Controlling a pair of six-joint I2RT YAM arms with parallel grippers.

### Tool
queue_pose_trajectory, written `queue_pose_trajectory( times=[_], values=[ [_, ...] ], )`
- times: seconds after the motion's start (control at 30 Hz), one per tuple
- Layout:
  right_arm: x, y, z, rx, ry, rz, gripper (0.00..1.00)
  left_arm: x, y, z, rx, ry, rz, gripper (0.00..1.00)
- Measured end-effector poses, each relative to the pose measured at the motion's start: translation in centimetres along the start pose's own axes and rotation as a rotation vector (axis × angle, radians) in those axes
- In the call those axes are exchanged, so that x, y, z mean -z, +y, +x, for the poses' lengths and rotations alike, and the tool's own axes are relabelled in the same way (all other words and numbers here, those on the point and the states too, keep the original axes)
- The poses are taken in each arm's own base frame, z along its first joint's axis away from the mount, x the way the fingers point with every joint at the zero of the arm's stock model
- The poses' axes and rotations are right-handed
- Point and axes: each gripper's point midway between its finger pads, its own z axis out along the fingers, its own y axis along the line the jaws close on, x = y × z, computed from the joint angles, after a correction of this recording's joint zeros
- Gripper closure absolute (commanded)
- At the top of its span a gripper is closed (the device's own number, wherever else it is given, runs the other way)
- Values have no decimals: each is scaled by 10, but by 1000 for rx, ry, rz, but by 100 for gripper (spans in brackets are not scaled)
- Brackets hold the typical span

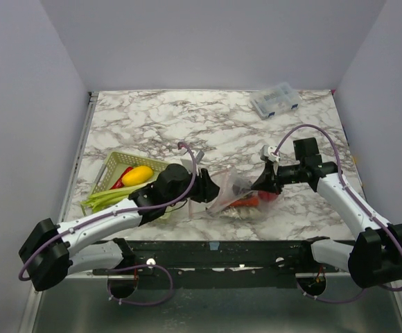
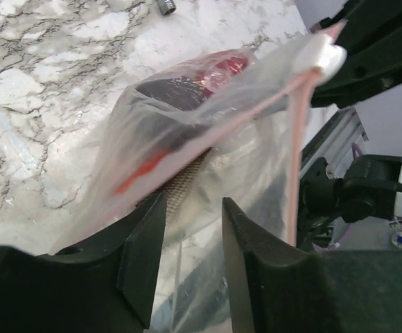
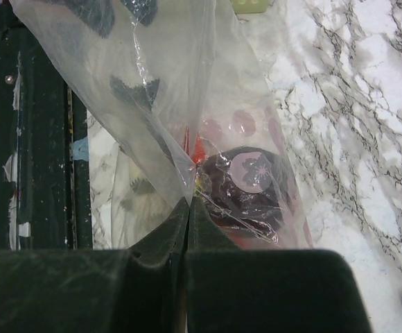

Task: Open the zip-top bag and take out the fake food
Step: Pick up the fake fruit from the zipper food storage bag.

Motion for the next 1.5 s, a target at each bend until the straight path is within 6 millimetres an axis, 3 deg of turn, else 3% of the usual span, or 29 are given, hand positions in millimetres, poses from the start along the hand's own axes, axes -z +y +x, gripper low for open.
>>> queue_pose_trajectory(
  times=[0.33,0.5,0.67,0.73,0.8,0.93,1.13,1.37,1.43,1.5],
  values=[
    [0,-1,0,-11,0,3,95,-48,25,30,43,70,-55,53],
    [0,-9,3,-39,21,41,67,-66,22,27,58,56,-45,52],
    [3,-25,8,-60,57,120,54,-81,21,24,76,36,-31,53],
    [6,-30,9,-76,59,145,37,-85,23,27,85,39,-34,53],
    [11,-35,10,-91,56,170,31,-89,26,30,92,43,-38,54],
    [22,-48,11,-87,67,247,33,-94,31,36,100,55,-54,54],
    [30,-73,27,-99,140,363,53,-102,30,33,107,48,-51,52],
    [30,-82,42,-140,185,402,60,-116,23,31,109,56,-18,51],
    [31,-83,43,-141,185,403,59,-120,22,34,112,63,-9,51],
    [30,-82,43,-137,186,400,45,-122,23,35,115,70,-9,51]
  ],
)
